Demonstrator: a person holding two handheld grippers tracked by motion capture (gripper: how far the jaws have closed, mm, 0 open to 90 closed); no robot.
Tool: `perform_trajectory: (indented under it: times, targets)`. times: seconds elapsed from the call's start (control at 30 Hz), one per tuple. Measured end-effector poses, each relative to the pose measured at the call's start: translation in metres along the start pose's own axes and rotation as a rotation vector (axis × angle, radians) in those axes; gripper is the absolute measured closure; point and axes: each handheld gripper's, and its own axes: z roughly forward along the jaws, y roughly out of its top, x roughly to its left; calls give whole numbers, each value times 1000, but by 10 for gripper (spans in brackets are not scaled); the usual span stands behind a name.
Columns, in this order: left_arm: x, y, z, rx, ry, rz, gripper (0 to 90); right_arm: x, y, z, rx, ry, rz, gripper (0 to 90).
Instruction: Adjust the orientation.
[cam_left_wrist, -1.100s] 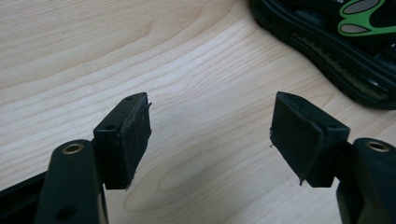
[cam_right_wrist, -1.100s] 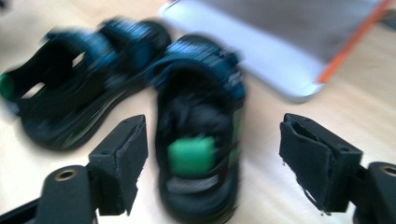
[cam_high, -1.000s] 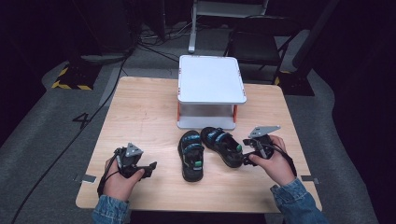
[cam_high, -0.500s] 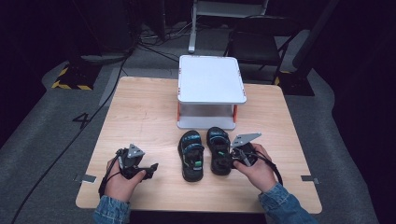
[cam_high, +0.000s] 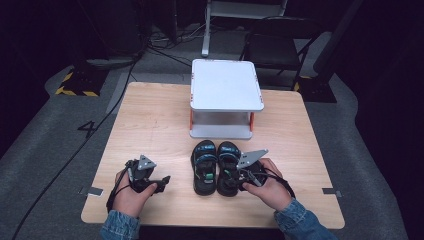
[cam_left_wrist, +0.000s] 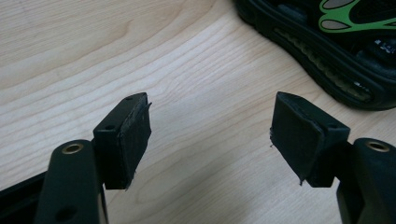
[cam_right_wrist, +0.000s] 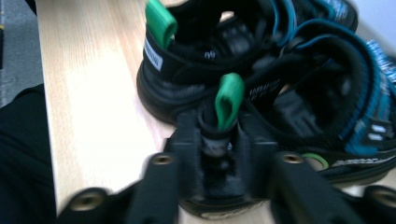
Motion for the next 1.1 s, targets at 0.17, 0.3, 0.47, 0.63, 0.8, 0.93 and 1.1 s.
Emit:
perform_trajectory:
  times: [0.17, 0.3, 0.47, 0.63, 0.8, 0.93, 1.1]
  targets:
    - [-2, 9, 6, -1, -17, 19, 290, 2, -4, -12, -43, 15, 17, 444]
    - [1, 16, 7, -11, -19, 23, 290, 0, -6, -24, -90, -49, 29, 392]
    - [15, 27, 2, -48, 5, 1, 288, -1, -14, -37, -174, -129, 139, 371]
    - [30, 36, -8, -72, 27, -12, 271, -3, -20, -42, -227, -223, 246, 259]
    - [40, 43, -13, -46, 76, 17, 246, -3, -21, -47, -259, -254, 321, 279]
    - [45, 49, -10, -53, 82, 17, 244, 3, -16, -46, -229, -203, 327, 359]
    - [50, 56, -3, -68, 60, 9, 247, 10, -1, -30, -169, -186, 314, 484]
